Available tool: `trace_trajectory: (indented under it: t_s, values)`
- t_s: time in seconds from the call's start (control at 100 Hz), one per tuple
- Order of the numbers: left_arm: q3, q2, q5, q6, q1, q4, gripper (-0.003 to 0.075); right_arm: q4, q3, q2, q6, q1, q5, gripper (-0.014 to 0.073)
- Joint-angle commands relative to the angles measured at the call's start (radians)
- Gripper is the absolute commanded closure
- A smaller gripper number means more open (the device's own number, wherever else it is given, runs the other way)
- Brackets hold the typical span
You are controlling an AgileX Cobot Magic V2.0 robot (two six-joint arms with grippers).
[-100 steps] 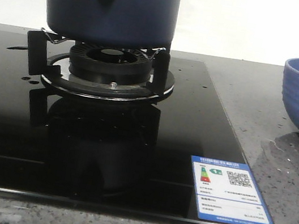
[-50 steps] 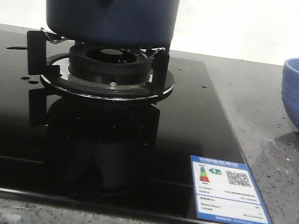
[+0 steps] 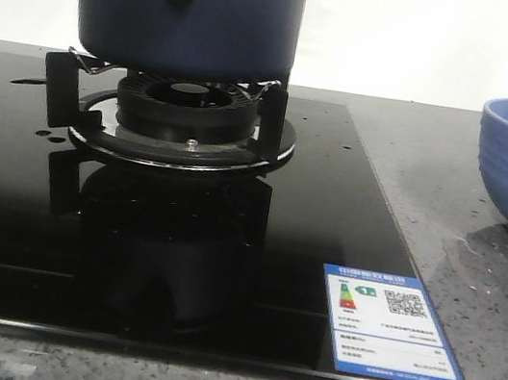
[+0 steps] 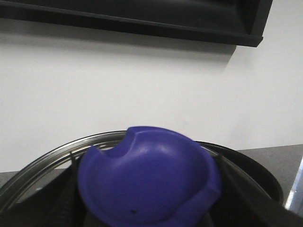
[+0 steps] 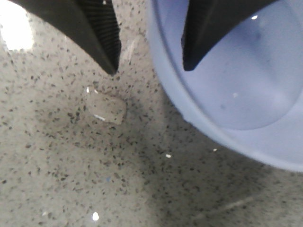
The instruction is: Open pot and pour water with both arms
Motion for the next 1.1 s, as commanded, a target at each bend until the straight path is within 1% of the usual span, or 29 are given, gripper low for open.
trace_trajectory:
  t_s: [0.0,0.06,0.2,0.39,0.52,0.66,0.82,0.95,1.09]
  values:
    - [-0.035,-0.003,0.021,-0.009,0.002,-0.025,0.0458,0.022,-0.032,0.006,-0.002,-0.005,-0.029,0.0332]
    - [-0.035,-0.003,0.021,-0.009,0.002,-0.025,0.0458,0.026,-0.032,0.021,-0.002,-0.005,-0.029,0.0375]
    - [-0.035,-0.003,0.021,-0.009,0.002,-0.025,0.0458,0.078,-0.012,0.041,-0.013,-0.005,-0.049,0.0525]
    - [-0.035,-0.003,0.021,-0.009,0.002,-0.025,0.0458,0.163,0.002,0.056,-0.088,-0.005,-0.058,0.0652]
    - [-0.035,-0.003,0.023,-0.009,0.002,-0.025,0.0458,0.204,-0.038,0.040,-0.102,-0.003,-0.026,0.0655]
    - [-0.035,-0.003,0.029,-0.009,0.002,-0.025,0.0458,0.206,-0.162,0.028,-0.102,0.028,0.061,0.0655]
    - [-0.035,-0.003,0.033,-0.009,0.002,-0.025,0.0458,0.206,-0.369,0.037,-0.097,0.102,0.177,0.0654]
    - [-0.035,-0.003,0.042,-0.009,0.002,-0.025,0.0458,0.206,-0.570,0.089,-0.090,0.187,0.267,0.0654]
    - [-0.035,-0.003,0.044,-0.009,0.002,-0.025,0.0458,0.201,-0.790,0.176,-0.064,0.277,0.299,0.0653]
